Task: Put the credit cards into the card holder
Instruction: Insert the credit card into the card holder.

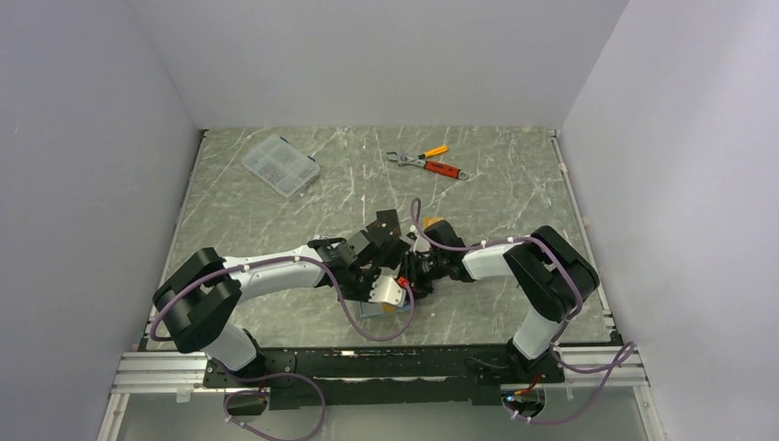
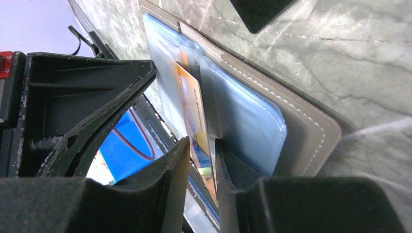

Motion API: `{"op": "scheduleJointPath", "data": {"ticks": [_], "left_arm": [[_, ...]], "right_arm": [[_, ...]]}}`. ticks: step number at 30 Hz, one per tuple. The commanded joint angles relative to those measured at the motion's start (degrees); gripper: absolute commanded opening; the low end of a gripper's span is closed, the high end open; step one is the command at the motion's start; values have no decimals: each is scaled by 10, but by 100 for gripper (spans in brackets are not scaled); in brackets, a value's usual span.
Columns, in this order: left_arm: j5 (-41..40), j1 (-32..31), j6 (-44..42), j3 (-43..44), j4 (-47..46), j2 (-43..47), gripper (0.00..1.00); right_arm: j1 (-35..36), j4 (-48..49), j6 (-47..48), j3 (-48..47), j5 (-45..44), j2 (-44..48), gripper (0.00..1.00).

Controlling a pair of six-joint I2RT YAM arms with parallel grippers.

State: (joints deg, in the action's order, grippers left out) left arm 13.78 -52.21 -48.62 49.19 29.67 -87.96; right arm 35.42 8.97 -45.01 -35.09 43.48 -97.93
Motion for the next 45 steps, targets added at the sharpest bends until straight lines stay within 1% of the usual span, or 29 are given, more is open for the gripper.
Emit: {"op": "scheduleJointPath", "data": {"ticks": [1,4,10,21,23,26,34,45], "left_arm": [[17,-4,-3,-15,23,-14,12],[18,-5,-3,-12,25,-15,12],[18,-5,-4,-9,25,-19,11],[19,-5,-8,-7,31,-15,10],[22,-4,-9,-8,31,-13,10],[19,-5,-9,-8,34,-18,10],[19,-4,-8,-7,36,-15,9],[22,-9,-3,-1,42,-16,9]], "right_arm": [[-15,-62,40,-10,-55,15,30],[-18,-71,47,-11,-51,16,33],[-17,-70,51,-12,-47,16,36],[-26,-87,60,-13,-28,46,35],[-27,-109,63,-14,-31,52,34],[-29,-106,59,-11,-36,59,29],[-26,-58,30,7,-34,49,1],[-20,-4,-8,42,-73,58,0]]}}
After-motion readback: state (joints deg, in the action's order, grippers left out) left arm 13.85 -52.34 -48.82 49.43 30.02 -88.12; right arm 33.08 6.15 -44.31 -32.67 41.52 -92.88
